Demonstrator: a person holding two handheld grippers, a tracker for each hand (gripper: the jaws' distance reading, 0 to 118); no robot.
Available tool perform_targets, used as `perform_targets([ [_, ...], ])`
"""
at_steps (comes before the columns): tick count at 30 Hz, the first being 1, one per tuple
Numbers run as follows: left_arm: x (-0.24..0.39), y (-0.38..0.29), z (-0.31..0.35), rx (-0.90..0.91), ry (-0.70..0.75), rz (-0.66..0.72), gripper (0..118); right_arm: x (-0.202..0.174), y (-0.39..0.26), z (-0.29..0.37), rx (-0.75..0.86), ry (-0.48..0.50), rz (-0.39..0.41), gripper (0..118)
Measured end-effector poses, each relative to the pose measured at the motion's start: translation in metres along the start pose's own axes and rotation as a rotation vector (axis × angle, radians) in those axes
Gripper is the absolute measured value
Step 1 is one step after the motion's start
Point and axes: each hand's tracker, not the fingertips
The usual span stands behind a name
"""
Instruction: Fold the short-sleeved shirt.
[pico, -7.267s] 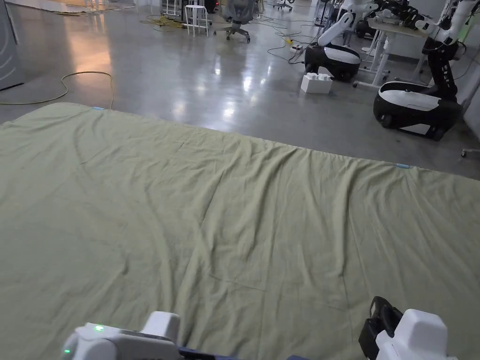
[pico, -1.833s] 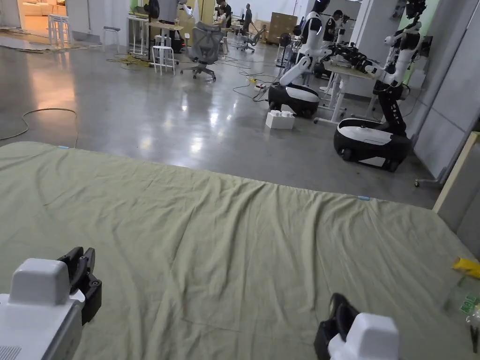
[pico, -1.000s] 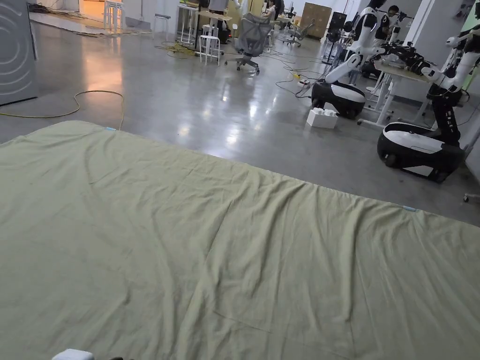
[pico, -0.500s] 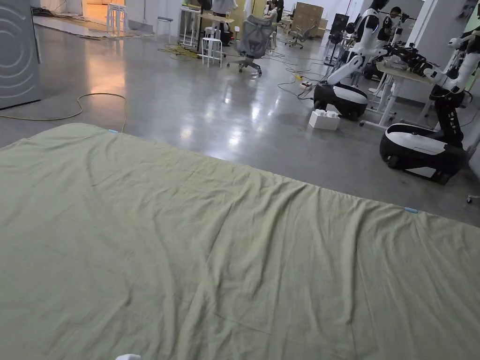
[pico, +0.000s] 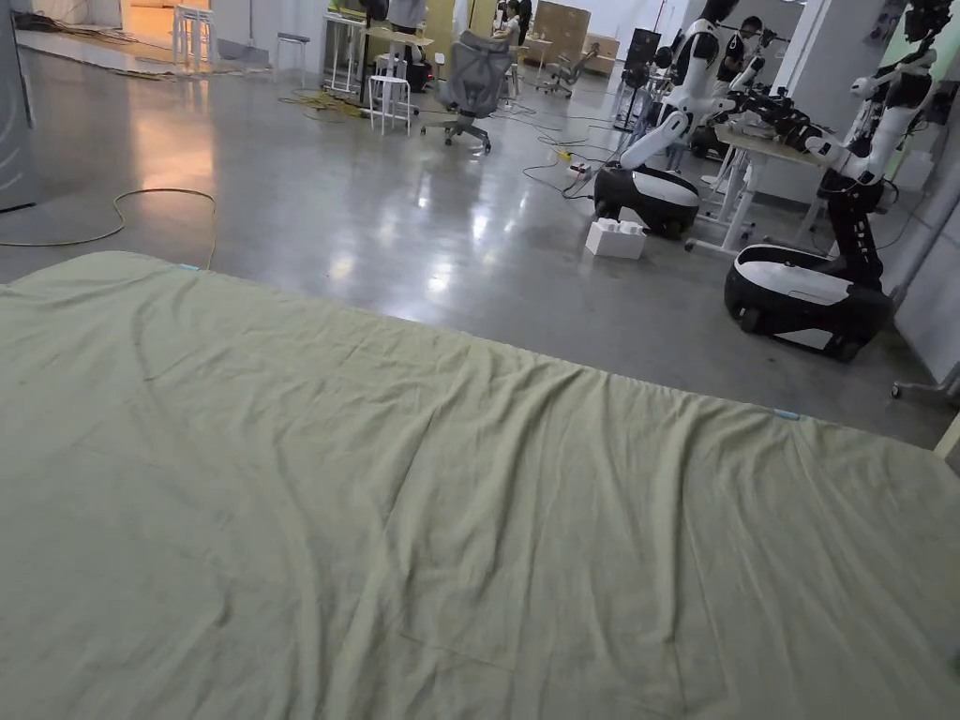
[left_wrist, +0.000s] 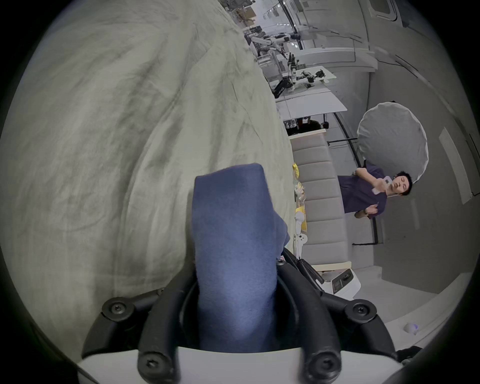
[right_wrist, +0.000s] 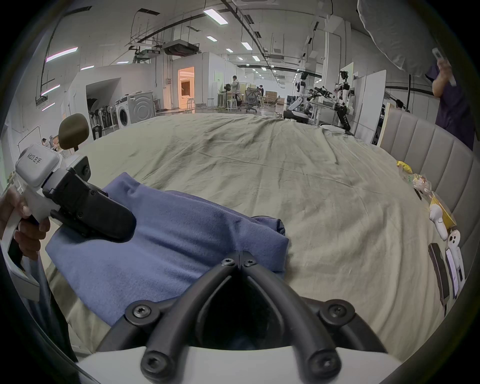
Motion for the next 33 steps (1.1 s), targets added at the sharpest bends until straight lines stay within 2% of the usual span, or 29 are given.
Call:
perform_targets([
  [6, 0.012, 0.003, 0.011, 0.017, -0.034, -0.024, 26, -0.003, 0.006, 0.002, 0.000, -0.003, 0.038, 1],
  [9, 0.022, 0.009, 0.026, 0.021, -0.054, -0.059, 25, -0.001, 0.022, 0.008, 0.013, 0.000, 0.031, 1],
  [14, 0.022, 0.031, 0.087, 0.058, -0.063, -0.084, 25, 0.009, 0.073, 0.025, 0.145, -0.043, 0.038, 1],
  [18, 0.012, 0.051, 0.155, 0.082, 0.019, -0.115, 25, 0.031, 0.121, 0.041, 0.254, -0.091, 0.018, 1],
  [23, -0.009, 0.081, 0.248, 0.144, 0.169, -0.115, 25, 0.062, 0.170, 0.065, 0.369, -0.148, -0.044, 1],
  [26, -0.021, 0.100, 0.301, 0.182, 0.226, -0.077, 25, 0.076, 0.187, 0.079, 0.415, -0.165, -0.050, 1],
  [33, -0.002, 0.120, 0.375, 0.249, 0.446, -0.053, 25, 0.096, 0.197, 0.096, 0.450, -0.215, -0.069, 1],
])
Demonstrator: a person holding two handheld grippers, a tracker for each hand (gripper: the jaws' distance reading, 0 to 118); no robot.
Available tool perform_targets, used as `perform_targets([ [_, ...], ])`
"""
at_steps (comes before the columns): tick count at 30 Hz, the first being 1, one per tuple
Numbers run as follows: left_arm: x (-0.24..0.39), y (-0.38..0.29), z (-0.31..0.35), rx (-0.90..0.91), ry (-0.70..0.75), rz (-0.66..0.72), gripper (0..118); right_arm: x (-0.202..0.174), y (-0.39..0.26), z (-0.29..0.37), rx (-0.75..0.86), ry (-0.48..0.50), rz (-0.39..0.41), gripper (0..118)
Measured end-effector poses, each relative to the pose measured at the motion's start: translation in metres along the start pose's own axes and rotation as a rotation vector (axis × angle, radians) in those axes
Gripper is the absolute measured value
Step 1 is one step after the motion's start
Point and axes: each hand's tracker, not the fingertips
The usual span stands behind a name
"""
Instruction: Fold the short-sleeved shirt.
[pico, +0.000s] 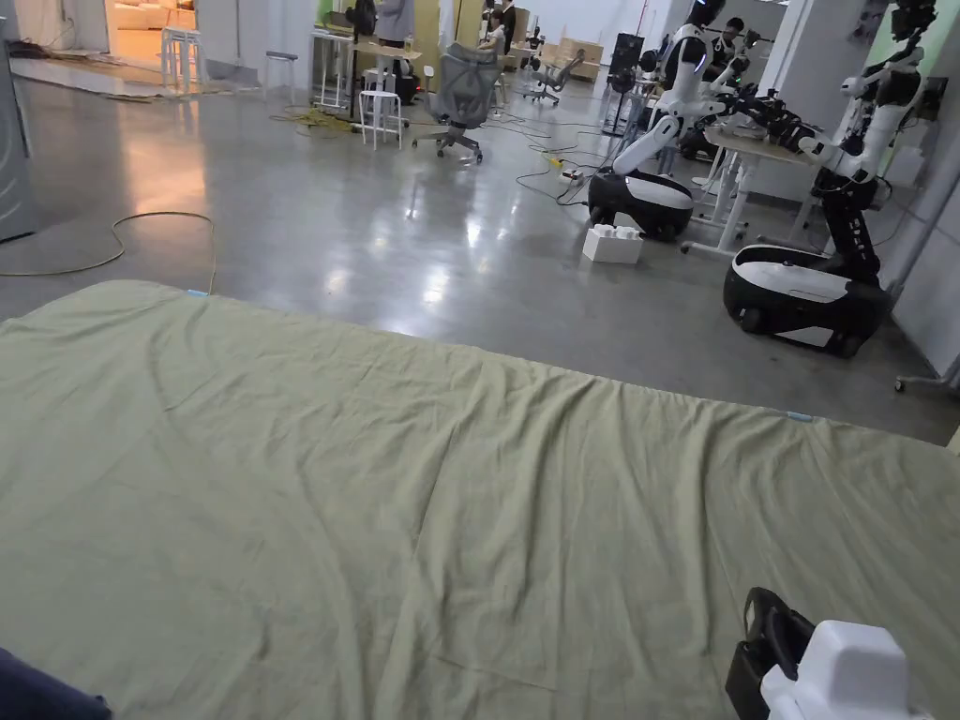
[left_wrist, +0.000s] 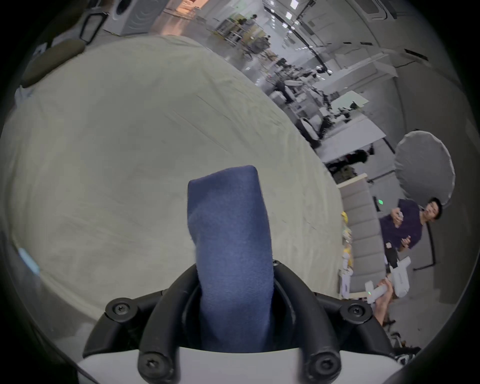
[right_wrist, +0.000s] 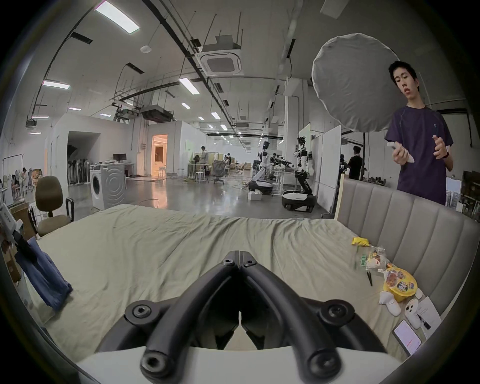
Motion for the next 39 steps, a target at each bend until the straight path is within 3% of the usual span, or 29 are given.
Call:
perform_targets([
  [10, -0.005, 0.020, 0.000, -0.024, 0.222, -0.009, 26, -0.003, -0.018, 0.003, -0.043, -0.006, 0.000, 1],
  [13, -0.002, 0.018, -0.005, -0.002, 0.328, -0.017, 41, -0.004, -0.023, 0.002, -0.055, -0.006, 0.011, 1],
  [15, -0.009, 0.019, -0.001, 0.041, 0.433, -0.042, 61, -0.003, -0.026, 0.002, -0.062, -0.004, 0.013, 1],
  [23, -0.006, 0.010, 0.017, 0.195, 0.647, -0.111, 64, 0.003, -0.031, -0.002, -0.084, 0.001, 0.004, 1],
  [26, 0.005, 0.007, 0.021, 0.300, 0.640, -0.125, 64, 0.005, -0.033, -0.004, -0.092, 0.004, -0.001, 1],
  [30, 0.035, -0.007, 0.005, 0.379, 0.644, -0.254, 64, 0.007, -0.034, -0.005, -0.094, 0.009, -0.004, 1],
  [39, 0.127, -0.089, -0.103, 0.411, 0.340, -0.399, 63, 0.006, -0.047, -0.005, -0.113, 0.017, -0.026, 1],
])
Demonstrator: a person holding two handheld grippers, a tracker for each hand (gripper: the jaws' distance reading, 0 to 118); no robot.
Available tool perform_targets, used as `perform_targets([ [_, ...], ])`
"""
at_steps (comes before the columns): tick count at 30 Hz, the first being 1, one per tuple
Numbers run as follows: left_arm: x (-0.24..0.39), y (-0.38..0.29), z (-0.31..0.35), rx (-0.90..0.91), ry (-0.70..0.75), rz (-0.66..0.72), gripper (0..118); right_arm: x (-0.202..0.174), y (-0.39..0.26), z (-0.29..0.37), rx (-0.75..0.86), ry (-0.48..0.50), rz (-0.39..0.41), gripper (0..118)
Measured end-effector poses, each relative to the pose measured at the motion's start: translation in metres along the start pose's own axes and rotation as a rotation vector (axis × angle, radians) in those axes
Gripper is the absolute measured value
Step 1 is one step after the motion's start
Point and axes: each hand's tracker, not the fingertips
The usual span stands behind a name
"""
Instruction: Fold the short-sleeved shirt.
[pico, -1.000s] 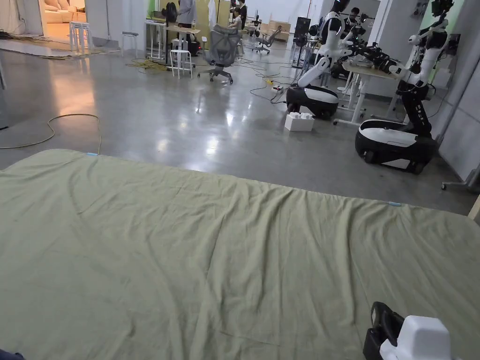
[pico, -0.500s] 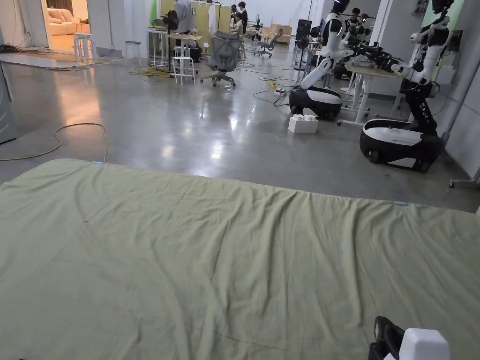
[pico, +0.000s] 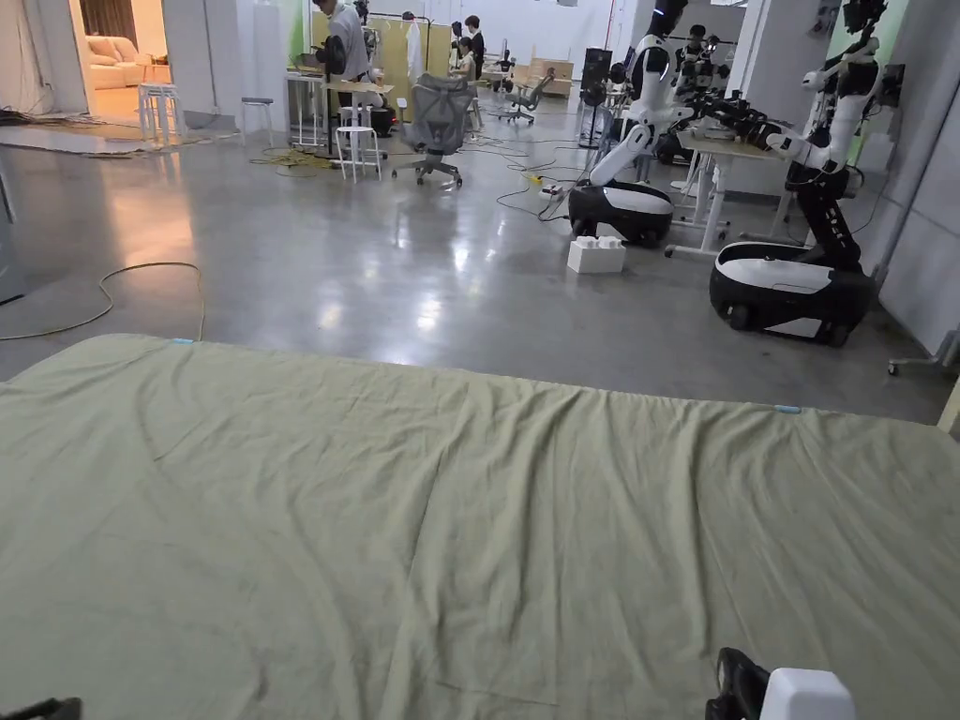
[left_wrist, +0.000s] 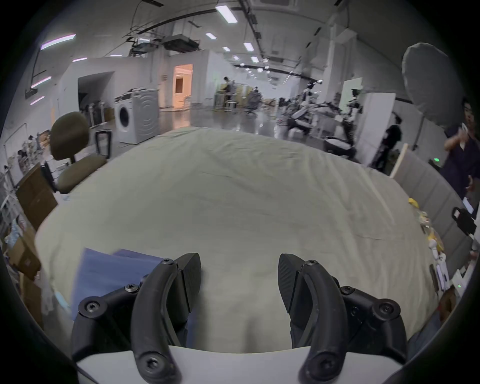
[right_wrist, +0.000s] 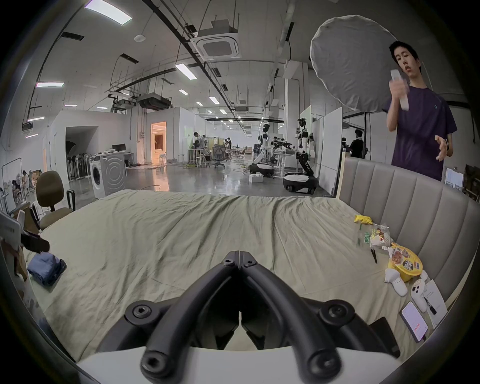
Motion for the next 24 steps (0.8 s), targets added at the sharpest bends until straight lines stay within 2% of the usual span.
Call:
perform_targets([
  [5, 0.093, -0.018, -0.006, 0.052, -0.089, -0.042, 63, -0.005, -0.008, -0.003, -0.016, 0.011, -0.013, 1],
  [13, 0.185, -0.019, -0.004, 0.255, -0.067, -0.089, 61, -0.012, -0.008, -0.003, -0.001, 0.007, -0.029, 1],
  [15, 0.206, -0.013, 0.008, 0.306, -0.072, -0.126, 52, -0.012, -0.006, -0.003, 0.003, 0.007, -0.041, 1],
  [19, 0.228, -0.004, 0.024, 0.371, -0.039, -0.160, 21, -0.012, -0.002, -0.002, 0.020, -0.003, -0.053, 1],
  [23, 0.234, 0.000, 0.034, 0.413, -0.018, -0.162, 17, -0.011, 0.000, -0.001, 0.035, -0.012, -0.066, 1],
  [24, 0.233, 0.000, 0.036, 0.421, -0.026, -0.158, 13, -0.011, 0.002, 0.000, 0.035, -0.015, -0.069, 1],
])
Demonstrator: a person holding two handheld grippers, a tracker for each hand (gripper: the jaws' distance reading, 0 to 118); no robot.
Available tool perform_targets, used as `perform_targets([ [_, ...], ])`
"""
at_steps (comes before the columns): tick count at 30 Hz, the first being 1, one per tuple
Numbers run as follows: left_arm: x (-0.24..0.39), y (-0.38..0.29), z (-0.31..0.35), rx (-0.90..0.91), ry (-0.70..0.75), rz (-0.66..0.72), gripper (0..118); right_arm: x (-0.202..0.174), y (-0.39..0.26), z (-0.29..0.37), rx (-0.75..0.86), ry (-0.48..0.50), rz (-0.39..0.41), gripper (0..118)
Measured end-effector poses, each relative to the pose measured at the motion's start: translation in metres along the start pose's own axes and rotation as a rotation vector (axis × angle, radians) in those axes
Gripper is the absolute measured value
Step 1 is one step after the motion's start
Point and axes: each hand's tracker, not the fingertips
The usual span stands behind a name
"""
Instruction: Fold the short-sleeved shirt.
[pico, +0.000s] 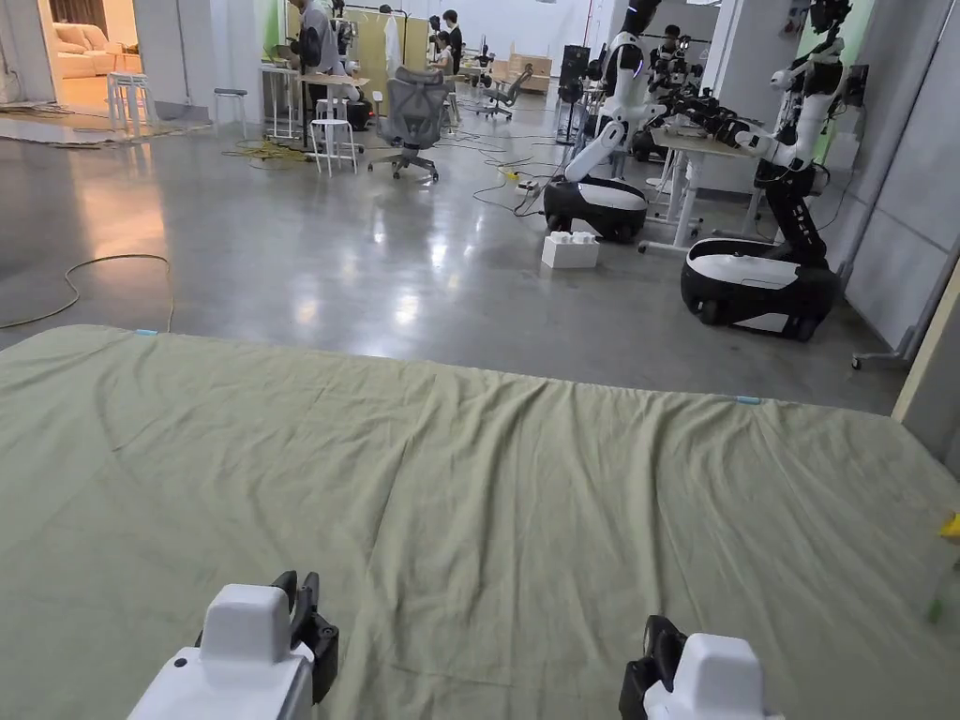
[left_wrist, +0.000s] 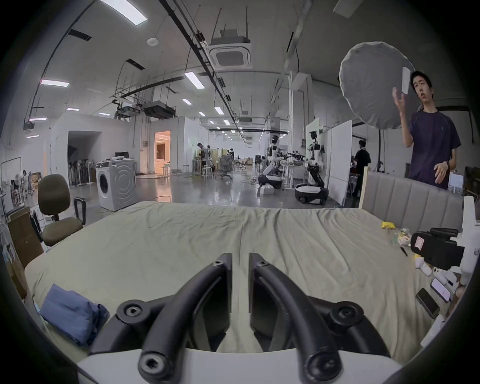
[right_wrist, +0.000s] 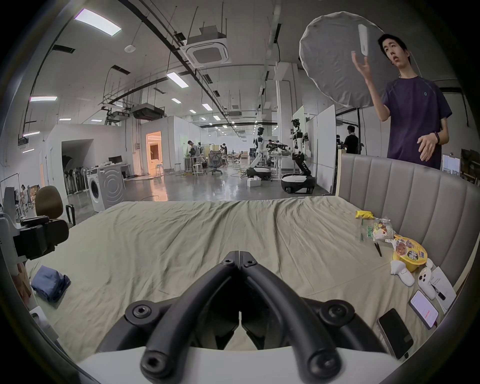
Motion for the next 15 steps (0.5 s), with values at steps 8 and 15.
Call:
perform_targets([
  [8, 0.006, 0.003, 0.012, 0.063, 0.039, -0.052, 7, 0.003, 0.004, 0.009, 0.049, -0.018, 0.014, 1],
  [15, 0.008, 0.009, 0.013, 0.087, 0.037, -0.079, 7, 0.005, 0.001, 0.013, 0.055, -0.026, 0.008, 1],
])
